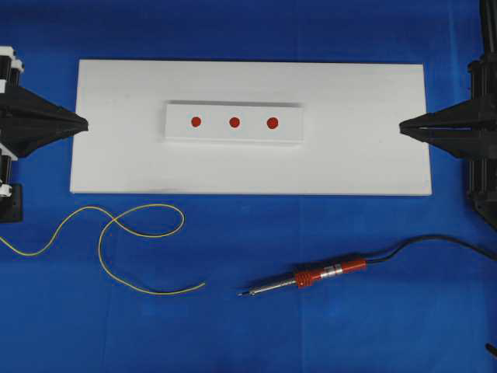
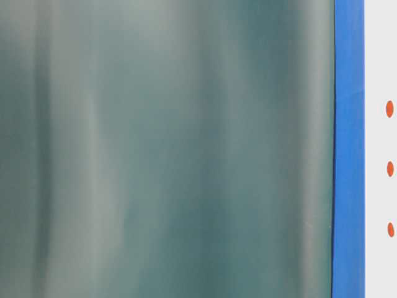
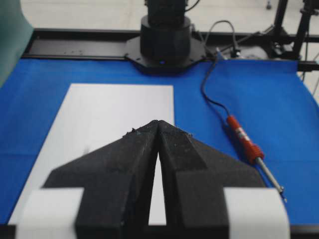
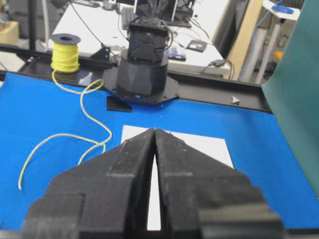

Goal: Touch the tip of the soldering iron to the tip of the solder at the mark.
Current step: 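Lower left gripper to yellow solder wire and right gripper to red soldering iron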

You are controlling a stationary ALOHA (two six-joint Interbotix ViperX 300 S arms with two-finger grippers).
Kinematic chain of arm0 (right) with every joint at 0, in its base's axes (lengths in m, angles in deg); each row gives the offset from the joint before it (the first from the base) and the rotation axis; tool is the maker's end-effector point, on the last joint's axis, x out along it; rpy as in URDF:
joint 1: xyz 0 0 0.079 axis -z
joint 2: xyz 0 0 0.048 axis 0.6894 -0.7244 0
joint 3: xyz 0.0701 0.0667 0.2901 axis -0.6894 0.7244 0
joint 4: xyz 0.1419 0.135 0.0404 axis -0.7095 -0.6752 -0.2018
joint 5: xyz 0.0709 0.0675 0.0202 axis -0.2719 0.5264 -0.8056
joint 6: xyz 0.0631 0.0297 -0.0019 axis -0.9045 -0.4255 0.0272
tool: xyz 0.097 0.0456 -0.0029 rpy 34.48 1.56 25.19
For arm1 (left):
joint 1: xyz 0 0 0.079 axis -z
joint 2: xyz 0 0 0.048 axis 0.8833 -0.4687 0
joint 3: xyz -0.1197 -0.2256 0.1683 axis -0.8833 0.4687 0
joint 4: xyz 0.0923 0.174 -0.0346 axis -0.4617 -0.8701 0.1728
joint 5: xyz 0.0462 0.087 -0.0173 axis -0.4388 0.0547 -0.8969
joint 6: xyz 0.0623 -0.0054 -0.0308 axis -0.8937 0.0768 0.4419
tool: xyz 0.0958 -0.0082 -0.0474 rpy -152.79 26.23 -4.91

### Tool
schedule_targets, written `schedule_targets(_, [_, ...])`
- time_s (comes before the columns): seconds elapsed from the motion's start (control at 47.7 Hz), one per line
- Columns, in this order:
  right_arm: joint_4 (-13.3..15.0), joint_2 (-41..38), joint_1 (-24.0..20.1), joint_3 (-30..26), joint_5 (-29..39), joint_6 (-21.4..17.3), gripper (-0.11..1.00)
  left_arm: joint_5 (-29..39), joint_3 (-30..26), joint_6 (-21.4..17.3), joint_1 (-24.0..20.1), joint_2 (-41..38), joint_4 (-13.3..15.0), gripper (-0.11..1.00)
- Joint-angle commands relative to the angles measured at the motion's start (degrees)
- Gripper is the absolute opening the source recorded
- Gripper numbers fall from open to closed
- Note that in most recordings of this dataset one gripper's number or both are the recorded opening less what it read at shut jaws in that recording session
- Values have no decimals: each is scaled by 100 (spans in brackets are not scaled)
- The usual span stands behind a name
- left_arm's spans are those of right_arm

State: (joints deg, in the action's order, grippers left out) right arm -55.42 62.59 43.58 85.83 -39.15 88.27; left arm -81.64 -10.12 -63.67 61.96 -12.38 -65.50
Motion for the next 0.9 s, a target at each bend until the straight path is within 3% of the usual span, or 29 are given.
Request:
schedule_targets(0.0, [0, -123, 9, -123, -26, 9, 0, -35, -97, -9, 70, -62, -18, 1])
schedule_targets(0.251, [-9, -396, -255, -343, 352, -44, -6, 26, -88, 35, 510, -132, -9, 1])
schedule_targets(0.503, [-18, -624, -1116, -343, 369, -79, -5, -18, -79, 0, 1257, -510, -9, 1])
schedule_targets(0.608, [-88, -809, -1406, -325, 378, -158, 0, -79, -79, 70, 1450, -773, -9, 3])
schedule_targets(0.733, [-193, -1213, -1670, -308, 360, -334, 21, -246, -79, 114, 1679, -1204, -9, 32])
schedule_targets(0.88, [-369, -1846, -1881, -325, 343, -519, 65, -475, -149, 264, 1995, -1960, 9, 76])
